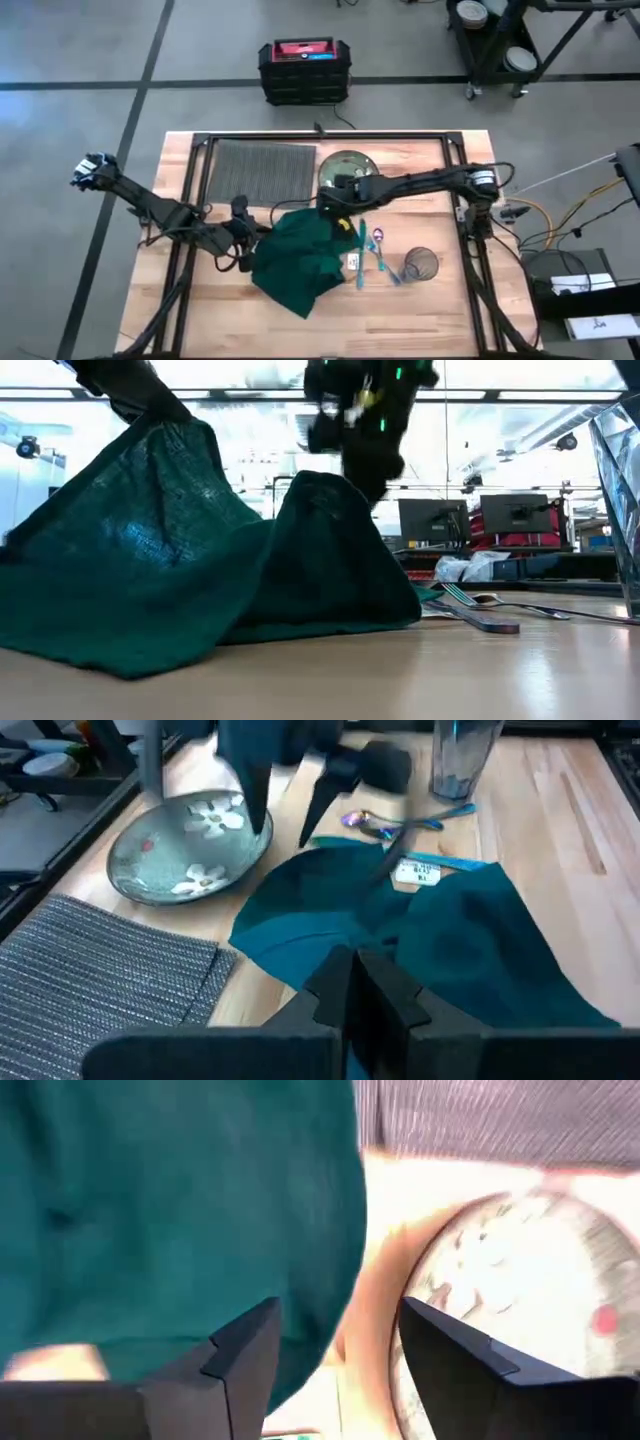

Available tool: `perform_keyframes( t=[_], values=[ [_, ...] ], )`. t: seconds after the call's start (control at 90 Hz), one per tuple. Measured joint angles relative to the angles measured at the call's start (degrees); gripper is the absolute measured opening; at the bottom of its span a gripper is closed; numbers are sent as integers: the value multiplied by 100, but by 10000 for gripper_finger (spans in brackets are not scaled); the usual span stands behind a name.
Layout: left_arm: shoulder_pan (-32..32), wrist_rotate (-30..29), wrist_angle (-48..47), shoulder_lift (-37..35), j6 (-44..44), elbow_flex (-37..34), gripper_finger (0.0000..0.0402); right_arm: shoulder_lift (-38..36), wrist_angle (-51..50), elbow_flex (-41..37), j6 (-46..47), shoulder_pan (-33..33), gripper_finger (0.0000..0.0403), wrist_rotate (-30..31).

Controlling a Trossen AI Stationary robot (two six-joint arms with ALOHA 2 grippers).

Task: Set table place
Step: Fold the green napkin

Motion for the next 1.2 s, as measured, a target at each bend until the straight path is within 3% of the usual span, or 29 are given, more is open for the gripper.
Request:
perform_keyframes(
  t=[0.111, 0.378, 0.456, 0.578, 0.7, 0.878, 1.067, 1.2],
  values=[
    [0, 0, -3, -2, -2, 0, 0, 282, 36, -70, 52, -137, 186, -440],
    [0, -2, -19, -5, -1, 0, 0, 730, 226, -100, 152, -159, 153, -195],
    [0, -2, -36, -5, -2, 0, 0, 822, 200, -84, 187, -156, 118, 80],
    [0, 15, -39, -7, -2, 0, 0, 715, 56, -65, 40, -173, 22, 268],
    [-4, 27, -478, -40, -40, 215, 0, 180, -214, 11, -26, -160, 11, 327],
    [-26, -214, -2106, -32, -111, 1275, 0, -1052, -485, 279, -278, -9, 3, 309],
    [-26, -1055, -3903, -32, -116, 2404, 0, -2326, -434, 339, -348, 30, 0, 336],
    [-25, -1810, -4382, -84, 237, 3049, 0, -2922, -324, 335, -431, 28, 0, 633]
  ],
)
